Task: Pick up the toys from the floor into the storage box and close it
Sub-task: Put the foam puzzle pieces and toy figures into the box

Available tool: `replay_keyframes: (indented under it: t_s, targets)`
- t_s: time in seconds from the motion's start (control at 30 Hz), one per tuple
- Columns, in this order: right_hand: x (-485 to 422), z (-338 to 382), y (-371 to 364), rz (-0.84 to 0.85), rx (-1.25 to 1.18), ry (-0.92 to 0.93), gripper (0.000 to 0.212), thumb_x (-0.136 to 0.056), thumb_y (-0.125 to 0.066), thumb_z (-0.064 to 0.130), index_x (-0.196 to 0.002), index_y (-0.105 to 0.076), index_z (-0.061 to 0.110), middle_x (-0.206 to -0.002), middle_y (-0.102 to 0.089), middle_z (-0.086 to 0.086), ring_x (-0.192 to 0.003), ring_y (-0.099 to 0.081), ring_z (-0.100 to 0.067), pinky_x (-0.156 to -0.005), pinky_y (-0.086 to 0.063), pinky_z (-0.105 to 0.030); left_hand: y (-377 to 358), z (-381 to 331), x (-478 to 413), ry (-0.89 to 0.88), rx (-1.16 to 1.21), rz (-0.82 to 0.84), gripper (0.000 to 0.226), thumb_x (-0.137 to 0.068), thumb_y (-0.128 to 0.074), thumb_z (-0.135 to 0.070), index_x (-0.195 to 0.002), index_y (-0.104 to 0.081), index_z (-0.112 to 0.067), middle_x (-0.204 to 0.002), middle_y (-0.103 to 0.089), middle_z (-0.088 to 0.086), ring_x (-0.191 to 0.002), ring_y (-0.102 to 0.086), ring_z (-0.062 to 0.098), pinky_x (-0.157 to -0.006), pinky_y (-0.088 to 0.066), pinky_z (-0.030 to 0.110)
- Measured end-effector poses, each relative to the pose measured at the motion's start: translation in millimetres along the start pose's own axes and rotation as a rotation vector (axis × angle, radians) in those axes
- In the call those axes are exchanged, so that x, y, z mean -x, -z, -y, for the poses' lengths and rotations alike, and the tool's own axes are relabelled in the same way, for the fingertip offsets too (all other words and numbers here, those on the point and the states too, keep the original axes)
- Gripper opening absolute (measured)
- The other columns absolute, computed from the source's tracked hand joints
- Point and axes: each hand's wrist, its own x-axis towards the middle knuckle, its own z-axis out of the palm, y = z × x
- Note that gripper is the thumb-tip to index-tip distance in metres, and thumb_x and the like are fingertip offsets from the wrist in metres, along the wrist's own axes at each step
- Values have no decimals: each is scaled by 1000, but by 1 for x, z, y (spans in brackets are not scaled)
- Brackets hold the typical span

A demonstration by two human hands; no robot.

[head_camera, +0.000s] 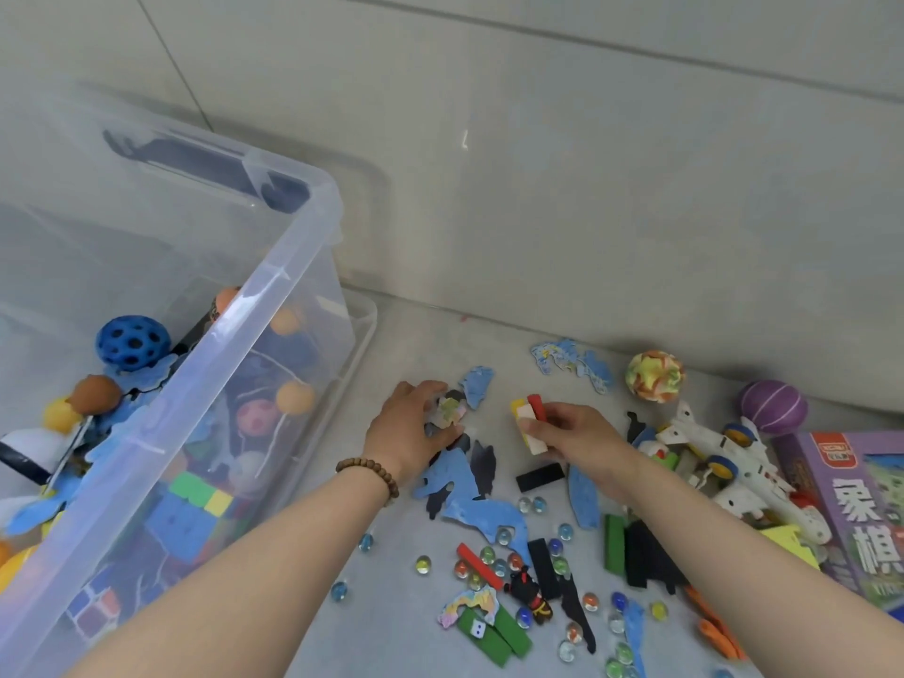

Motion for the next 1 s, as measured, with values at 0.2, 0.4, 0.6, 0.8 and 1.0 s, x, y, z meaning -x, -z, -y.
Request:
replay_keyframes:
  t_s: [0.2, 0.4, 0.6, 0.8, 1.0]
  targets:
    - [8, -1, 9, 137, -273, -146, 26, -93, -53, 15, -119, -53, 11, -102, -68, -6, -93, -65, -14, -76, -54, -25, -1, -9, -6, -33, -108, -56, 32, -85, -61, -39, -111, -51, -22, -103, -47, -3, -90, -53, 16, -73, -43, 27]
    - [16, -2, 15, 182, -273, -138, 19, -84, -66, 28, -98, -61, 15, -82, -61, -1, -77, -59, -11, -75, -54, -27, 1, -11, -9, 30, 12, -132, 20, -90, -57, -26, -106, -50, -16, -97, -54, 2, -85, -52, 18, -71, -37, 26]
    - [21, -9, 30, 72, 105, -30, 27, -76, -73, 36, -70, -55, 16, -60, -53, 2, -60, -49, -11, -60, -41, -21, 10, -22, -2, 120, 475, -95, 17, -93, -54, -19, -104, -61, -8, -90, -62, 4, -84, -60, 19, -78, -53, 30]
    - [14, -31, 30, 17, 708, 197, 19, -76, -73, 34, -93, -65, 33, -109, -63, 7, -103, -54, -10, -85, -43, -25, -3, -36, 21, 252, 794, 134, 15, -91, -59, -16, -98, -56, -3, -94, -69, 10, -73, -65, 14, -58, -55, 15]
    - [21, -34, 11, -128, 526, 247, 21, -81, -69, 33, -91, -64, 16, -87, -63, 2, -81, -57, -11, -68, -40, -24, -9, -39, 40, 285, 873, 292, 25, -91, -58, -11, -114, -54, 0, -109, -69, 12, -89, -68, 14, -68, -56, 15]
